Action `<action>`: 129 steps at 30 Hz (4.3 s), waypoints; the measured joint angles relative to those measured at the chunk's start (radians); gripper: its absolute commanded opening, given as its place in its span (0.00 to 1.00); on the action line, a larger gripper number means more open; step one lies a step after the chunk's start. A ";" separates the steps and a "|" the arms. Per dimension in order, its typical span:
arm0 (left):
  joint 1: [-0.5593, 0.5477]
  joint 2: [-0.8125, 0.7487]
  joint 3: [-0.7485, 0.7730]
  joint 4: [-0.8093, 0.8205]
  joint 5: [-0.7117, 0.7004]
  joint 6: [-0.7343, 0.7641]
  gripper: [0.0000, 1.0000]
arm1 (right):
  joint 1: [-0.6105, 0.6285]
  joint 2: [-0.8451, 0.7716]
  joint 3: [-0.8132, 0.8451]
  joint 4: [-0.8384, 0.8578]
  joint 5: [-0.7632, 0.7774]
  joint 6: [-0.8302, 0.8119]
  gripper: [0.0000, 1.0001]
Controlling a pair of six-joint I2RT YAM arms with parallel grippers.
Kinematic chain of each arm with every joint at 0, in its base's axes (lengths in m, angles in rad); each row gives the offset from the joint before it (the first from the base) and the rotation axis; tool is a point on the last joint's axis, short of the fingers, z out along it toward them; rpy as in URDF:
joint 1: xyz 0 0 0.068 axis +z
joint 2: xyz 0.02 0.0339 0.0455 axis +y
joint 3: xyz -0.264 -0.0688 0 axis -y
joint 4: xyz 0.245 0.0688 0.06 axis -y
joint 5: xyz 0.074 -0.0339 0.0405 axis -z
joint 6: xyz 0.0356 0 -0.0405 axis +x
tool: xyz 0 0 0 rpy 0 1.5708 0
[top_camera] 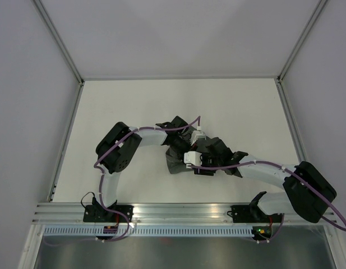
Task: Fold the napkin, place the utensils inside, and roll it up
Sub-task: Roll the napkin with the utensil
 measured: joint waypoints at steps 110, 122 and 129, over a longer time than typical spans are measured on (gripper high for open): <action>-0.350 -0.276 -0.450 0.724 -0.833 0.424 0.34 | -0.430 0.845 0.784 -1.025 -0.632 -0.190 0.08; -0.303 -0.235 -0.302 0.521 -0.725 0.354 0.02 | -0.460 0.835 0.784 -1.028 -0.624 -0.177 0.44; -0.243 -0.198 -0.194 0.381 -0.600 0.249 0.02 | -0.518 0.722 0.788 -0.968 -0.587 -0.166 0.50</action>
